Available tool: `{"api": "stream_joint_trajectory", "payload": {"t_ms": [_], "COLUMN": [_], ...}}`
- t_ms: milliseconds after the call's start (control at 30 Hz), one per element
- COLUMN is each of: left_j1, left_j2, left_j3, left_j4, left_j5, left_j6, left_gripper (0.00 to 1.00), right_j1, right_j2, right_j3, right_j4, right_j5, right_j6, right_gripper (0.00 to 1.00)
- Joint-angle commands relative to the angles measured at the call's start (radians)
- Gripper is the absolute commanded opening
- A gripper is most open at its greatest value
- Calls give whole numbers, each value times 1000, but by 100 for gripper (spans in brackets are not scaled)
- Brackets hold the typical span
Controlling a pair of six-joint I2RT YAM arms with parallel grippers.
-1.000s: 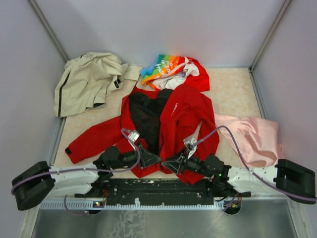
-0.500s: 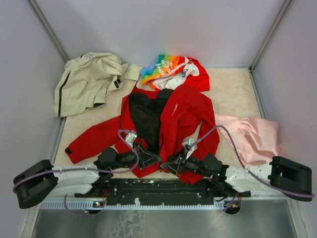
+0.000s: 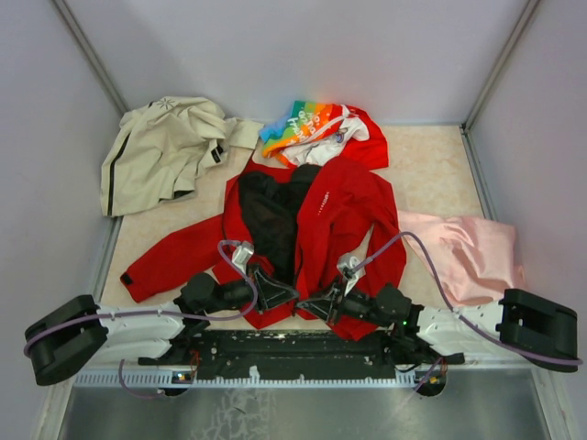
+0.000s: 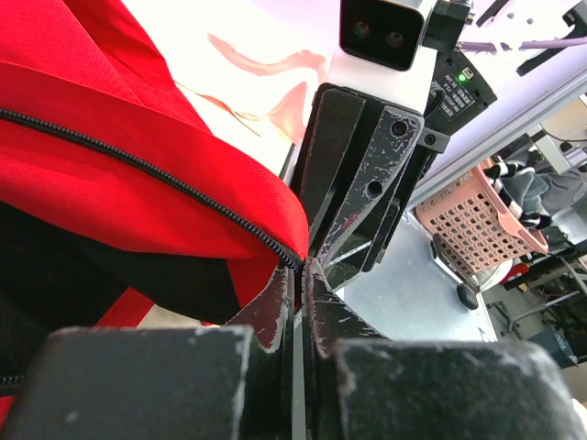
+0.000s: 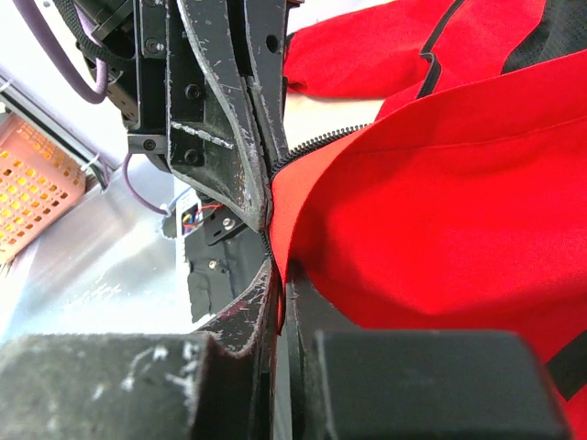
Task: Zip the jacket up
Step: Adjust the zipper on the jacket.
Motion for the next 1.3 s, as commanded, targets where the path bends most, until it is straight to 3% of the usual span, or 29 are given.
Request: {"api": "stream_joint_trajectory", "payload": {"t_ms": [0, 200, 400, 600, 867, 1267], "left_j1": [-5, -5, -5, -7, -19, -24], "left_j2": [-18, -44, -107, -253, -333, -224], "left_j3": [4, 22, 46, 114, 99, 107], "left_j4": [30, -50, -164, -522, -627, -517], "left_j5": [4, -11, -31, -98, -102, -67], "left_j6": [22, 37, 35, 42, -20, -51], "left_gripper": [0, 4, 28, 48, 50, 43], "right_j1": [-5, -5, -5, -4, -5, -5], "right_j2": [-6, -8, -17, -48, -23, 65], "right_j3": [-14, -14, -29, -63, -65, -59], "right_j4": [73, 83, 114, 168, 267, 374], "right_j5": [-3, -3, 30, 142, 230, 230], "right_j6": [-19, -24, -30, -31, -50, -41], "right_gripper": [2, 0, 0, 0, 0, 0]}}
